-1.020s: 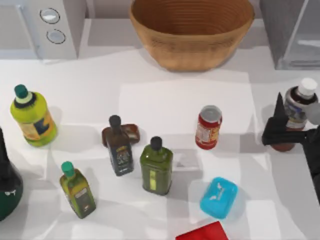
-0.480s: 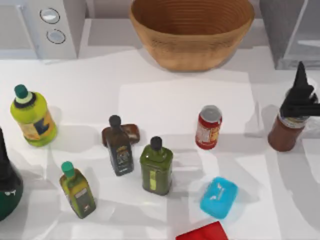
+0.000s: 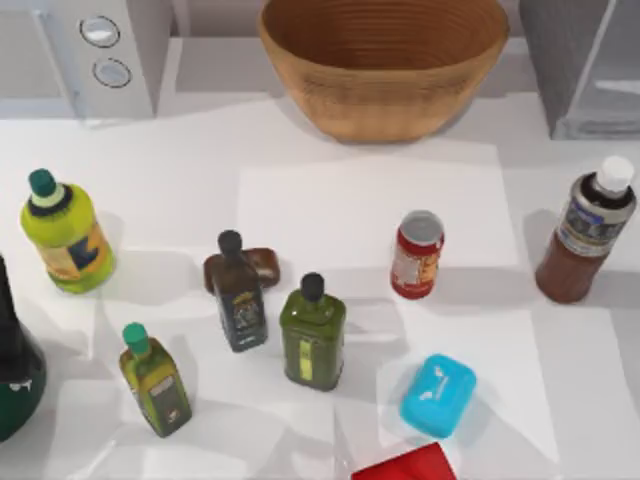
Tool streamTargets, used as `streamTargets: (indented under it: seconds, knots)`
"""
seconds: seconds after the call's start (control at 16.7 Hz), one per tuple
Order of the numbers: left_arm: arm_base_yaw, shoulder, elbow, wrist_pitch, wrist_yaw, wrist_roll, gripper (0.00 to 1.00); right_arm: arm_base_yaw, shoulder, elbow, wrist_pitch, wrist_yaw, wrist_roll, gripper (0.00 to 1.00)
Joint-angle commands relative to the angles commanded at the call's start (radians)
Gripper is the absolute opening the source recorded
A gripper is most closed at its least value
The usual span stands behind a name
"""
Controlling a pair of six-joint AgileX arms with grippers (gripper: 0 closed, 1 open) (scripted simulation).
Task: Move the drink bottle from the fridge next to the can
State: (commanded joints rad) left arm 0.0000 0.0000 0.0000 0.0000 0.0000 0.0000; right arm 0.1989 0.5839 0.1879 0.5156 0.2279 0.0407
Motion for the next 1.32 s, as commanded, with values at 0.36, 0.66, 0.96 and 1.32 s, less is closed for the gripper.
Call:
streamTargets:
  seconds: [0.36, 0.66, 0.96, 1.32]
  knots:
    - [0.0, 0.0, 0.0, 0.0, 0.0, 0.0, 1.0, -0.149, -0.466, -0.132, -0.409, -0.172, -0.026, 1.0]
    - [0.0, 0.0, 0.0, 0.0, 0.0, 0.0, 1.0, -0.199, -0.584, -0.188, -0.516, -0.228, -0.041, 1.0]
    - [0.0, 0.0, 0.0, 0.0, 0.0, 0.0, 1.0, -0.196, -0.581, -0.184, -0.515, -0.226, -0.04, 1.0]
    - [0.0, 0.0, 0.0, 0.0, 0.0, 0.0, 1.0, -0.2, -0.731, -0.059, -0.739, -0.224, -0.042, 1.0]
